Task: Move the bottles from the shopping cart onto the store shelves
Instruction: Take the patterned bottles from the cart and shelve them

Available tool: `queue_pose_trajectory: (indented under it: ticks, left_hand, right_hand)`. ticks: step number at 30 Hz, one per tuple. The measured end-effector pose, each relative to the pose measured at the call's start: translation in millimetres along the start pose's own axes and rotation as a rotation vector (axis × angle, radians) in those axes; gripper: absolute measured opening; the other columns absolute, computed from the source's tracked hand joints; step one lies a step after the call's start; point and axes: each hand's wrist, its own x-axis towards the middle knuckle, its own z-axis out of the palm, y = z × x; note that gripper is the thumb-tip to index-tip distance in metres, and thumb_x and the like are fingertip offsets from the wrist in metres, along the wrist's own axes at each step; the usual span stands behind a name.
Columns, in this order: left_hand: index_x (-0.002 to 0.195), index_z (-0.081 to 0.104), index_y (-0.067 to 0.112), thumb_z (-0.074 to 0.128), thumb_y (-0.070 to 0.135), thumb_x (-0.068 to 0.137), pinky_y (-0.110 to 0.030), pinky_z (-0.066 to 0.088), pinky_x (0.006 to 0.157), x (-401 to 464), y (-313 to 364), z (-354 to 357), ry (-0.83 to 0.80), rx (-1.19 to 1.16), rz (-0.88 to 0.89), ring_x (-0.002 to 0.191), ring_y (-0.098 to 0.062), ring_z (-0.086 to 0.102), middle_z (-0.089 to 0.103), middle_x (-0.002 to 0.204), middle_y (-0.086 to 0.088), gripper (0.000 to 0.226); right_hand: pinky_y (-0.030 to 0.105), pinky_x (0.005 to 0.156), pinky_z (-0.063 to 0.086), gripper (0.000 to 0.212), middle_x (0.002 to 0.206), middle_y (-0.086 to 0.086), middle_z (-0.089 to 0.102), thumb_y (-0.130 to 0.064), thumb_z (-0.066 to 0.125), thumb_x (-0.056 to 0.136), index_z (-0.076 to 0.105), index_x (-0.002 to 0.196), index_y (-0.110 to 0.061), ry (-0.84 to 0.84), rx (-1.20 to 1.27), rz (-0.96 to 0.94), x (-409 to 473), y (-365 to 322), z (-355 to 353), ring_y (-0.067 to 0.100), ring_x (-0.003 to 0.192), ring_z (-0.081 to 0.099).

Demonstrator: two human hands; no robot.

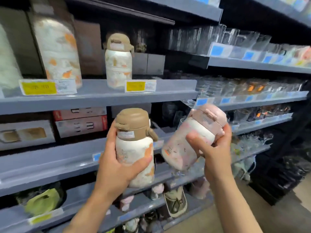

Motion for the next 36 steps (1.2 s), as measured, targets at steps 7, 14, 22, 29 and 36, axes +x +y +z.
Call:
queue_pose_trajectory:
  ticks: [7,14,22,29,36]
  left_hand:
    - [0.124,0.047,0.034,0.081,0.039,0.048,-0.018,0.054,0.074,50,21,44,0.331,0.133,0.208,0.099,-0.006,0.066,0.066,0.11,0.018,0.083]
    - [0.119,0.046,0.043,0.083,0.041,0.048,-0.023,0.057,0.078,61,37,74,0.542,0.256,0.235,0.103,-0.005,0.065,0.064,0.113,0.019,0.08]
    - [0.137,0.04,0.03,0.082,0.044,0.043,-0.038,0.054,0.087,73,45,72,0.627,0.385,0.247,0.107,-0.005,0.063,0.063,0.118,0.019,0.103]
    - [0.135,0.041,0.027,0.081,0.044,0.046,-0.016,0.054,0.077,95,37,85,0.532,0.378,0.284,0.102,-0.001,0.065,0.064,0.112,0.025,0.099]
    - [0.137,0.037,0.017,0.078,0.043,0.051,-0.009,0.05,0.076,125,48,96,0.474,0.36,0.405,0.103,0.003,0.062,0.06,0.109,0.031,0.099]
  right_hand:
    - [0.018,0.09,0.046,0.1,0.138,0.006,0.042,-0.005,0.08,0.065,0.02,0.144,-0.01,-0.047,0.122,-0.381,127,-12,24,0.0,0.113,0.054]
    - [0.019,0.108,0.033,0.109,0.141,-0.017,0.032,-0.009,0.088,0.064,0.017,0.146,-0.014,-0.271,0.029,-0.558,232,0,67,-0.007,0.13,0.037]
    - [0.041,0.091,0.049,0.096,0.133,-0.007,0.05,-0.04,0.084,0.058,0.03,0.136,-0.035,-0.507,-0.455,-0.494,293,25,68,0.021,0.115,0.055]
    - [0.035,0.087,0.047,0.097,0.124,-0.001,0.053,-0.025,0.086,0.066,0.023,0.14,-0.022,-0.618,-0.437,-0.189,316,26,56,0.021,0.106,0.055]
    - [0.048,0.102,0.045,0.115,0.139,0.0,0.046,-0.022,0.085,0.067,0.005,0.15,-0.032,-0.624,-0.352,-0.093,319,35,53,0.022,0.116,0.054]
